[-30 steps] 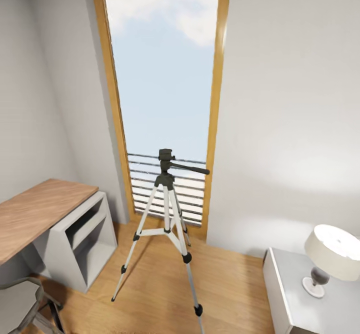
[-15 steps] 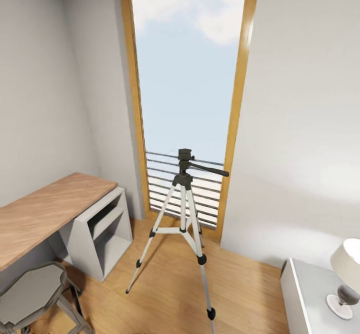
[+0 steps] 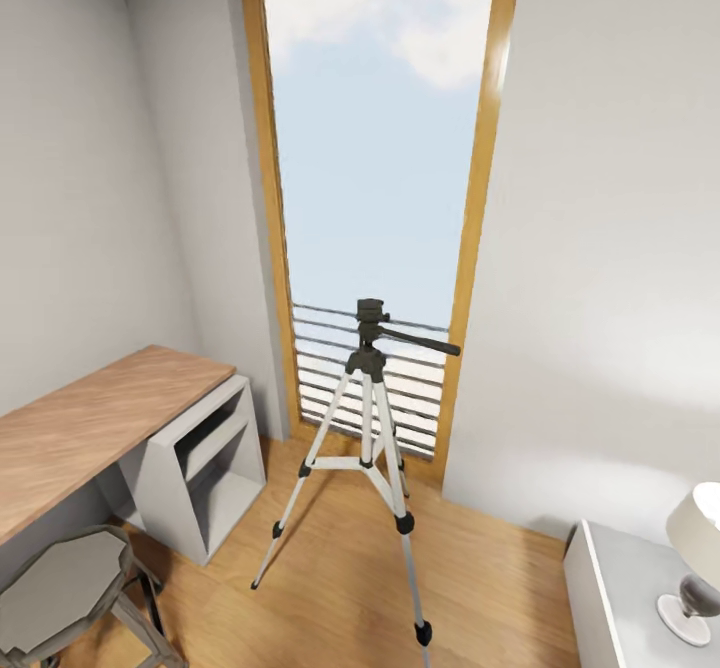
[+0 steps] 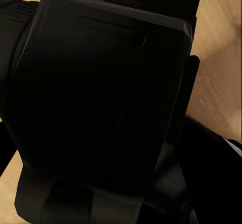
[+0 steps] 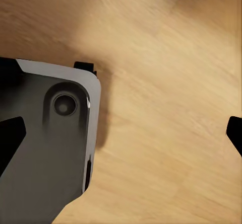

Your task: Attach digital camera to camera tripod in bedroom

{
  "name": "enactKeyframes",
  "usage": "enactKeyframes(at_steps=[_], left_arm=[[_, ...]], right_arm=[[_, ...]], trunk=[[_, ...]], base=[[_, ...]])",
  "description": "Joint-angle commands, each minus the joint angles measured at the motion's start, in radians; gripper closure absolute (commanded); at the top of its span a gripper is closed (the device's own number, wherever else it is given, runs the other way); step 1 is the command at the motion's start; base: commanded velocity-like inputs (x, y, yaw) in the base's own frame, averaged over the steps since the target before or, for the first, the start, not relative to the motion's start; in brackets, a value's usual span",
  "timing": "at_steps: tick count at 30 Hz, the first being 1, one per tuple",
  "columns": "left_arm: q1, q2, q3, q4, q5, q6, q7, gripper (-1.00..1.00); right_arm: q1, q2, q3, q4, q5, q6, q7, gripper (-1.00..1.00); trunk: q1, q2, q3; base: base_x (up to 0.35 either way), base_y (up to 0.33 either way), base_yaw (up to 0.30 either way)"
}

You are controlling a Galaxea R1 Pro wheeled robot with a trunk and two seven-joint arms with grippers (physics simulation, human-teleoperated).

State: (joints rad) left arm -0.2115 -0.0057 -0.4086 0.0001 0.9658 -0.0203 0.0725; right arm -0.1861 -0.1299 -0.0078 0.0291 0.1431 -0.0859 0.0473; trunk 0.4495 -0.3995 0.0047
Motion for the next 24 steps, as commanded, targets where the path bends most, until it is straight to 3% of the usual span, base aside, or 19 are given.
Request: enactKeyframes(at_steps=[1, 24], left_arm=[[0.000, -0.001, -0.009, 0.000, 0.007, -0.002, 0.004, 1.00], [0.000, -0.002, -0.009, 0.000, 0.007, -0.001, 0.004, 1.00]], right_arm=[[-0.001, 0.000, -0.001, 0.003, 0.007, -0.006, 0.002, -1.00], [-0.001, 0.000, -0.001, 0.003, 0.007, -0.005, 0.002, -1.00]], trunk=[[0.001, -0.001, 0.000], [0.001, -0.001, 0.000]], base=[[0.166, -0.084, 0.002], [0.263, -0.152, 0.000]])
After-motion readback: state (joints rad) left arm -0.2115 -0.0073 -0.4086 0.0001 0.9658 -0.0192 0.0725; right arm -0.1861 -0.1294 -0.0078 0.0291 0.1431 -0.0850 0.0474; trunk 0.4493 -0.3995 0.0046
